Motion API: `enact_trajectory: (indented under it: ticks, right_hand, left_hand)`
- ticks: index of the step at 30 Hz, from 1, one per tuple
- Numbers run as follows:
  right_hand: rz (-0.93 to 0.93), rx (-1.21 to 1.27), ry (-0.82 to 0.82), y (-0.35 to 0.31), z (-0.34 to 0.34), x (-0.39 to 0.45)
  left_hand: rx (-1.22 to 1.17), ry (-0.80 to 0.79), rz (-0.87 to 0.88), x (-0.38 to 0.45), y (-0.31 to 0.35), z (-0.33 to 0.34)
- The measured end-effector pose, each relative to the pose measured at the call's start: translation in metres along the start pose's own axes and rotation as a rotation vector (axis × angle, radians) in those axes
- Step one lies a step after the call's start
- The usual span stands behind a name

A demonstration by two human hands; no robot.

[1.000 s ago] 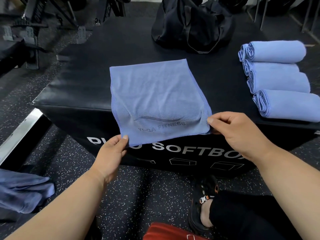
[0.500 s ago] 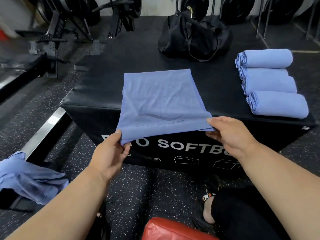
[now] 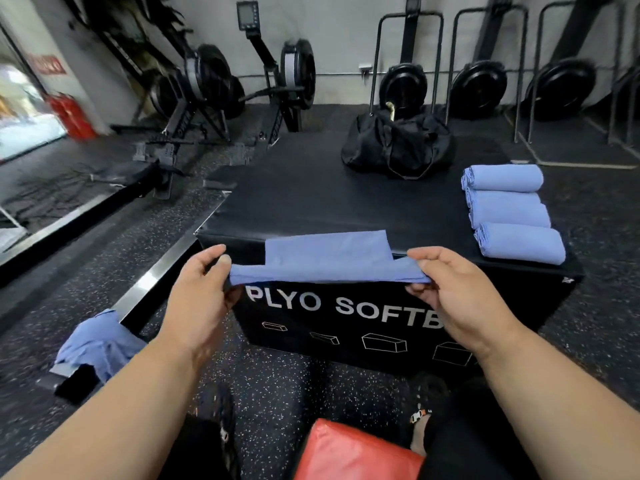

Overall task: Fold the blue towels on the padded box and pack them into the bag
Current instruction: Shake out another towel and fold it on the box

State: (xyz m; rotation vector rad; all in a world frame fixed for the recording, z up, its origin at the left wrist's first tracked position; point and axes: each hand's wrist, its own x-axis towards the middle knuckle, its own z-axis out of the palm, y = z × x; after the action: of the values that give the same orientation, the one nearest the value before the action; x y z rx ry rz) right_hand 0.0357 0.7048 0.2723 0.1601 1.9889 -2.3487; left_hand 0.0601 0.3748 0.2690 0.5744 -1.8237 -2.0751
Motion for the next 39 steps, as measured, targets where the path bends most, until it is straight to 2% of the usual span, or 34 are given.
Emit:
enact_trajectory:
  ticks: [4,7,9,12,18,23,30,39]
  right_hand:
    - [-0.056,-0.032,0.025,-0.026,0.012,-0.037]
    - [0.014,-0.111,0.028,-0.035,0.020,-0.055]
    - [0.062,-0.145,-0.017,-0.041,0.023,-0.066]
    - [0.028,-0.087,-0.102,-0.055,0.029,-0.083]
    - [-0.066,-0.063,-0.322,-0.078,0.050,-0.115]
    - [-0.046,-0.031,-0.450,-0.082,0.077,-0.133]
    - [0.064,0.042,-0.466,-0.074,0.106,-0.147]
    - [0.184,0.186,-0.426,-0.068,0.112,-0.147]
  left_hand:
    - [-0.035,0.029,0.036,-0.023,0.039,-0.020]
    - [0.013,0.014,0.004,-0.040,0.053,-0.030]
    - [0.059,-0.005,-0.018,-0.053,0.059,-0.035]
    - [0.116,-0.053,0.011,-0.073,0.070,-0.040]
    - [0.209,-0.224,0.200,-0.111,0.099,-0.042]
    - [0.297,-0.387,0.331,-0.130,0.112,-0.030]
    - [0.118,-0.479,0.222,-0.145,0.096,-0.011]
    - [0.093,-0.462,0.194,-0.140,0.082,-0.015]
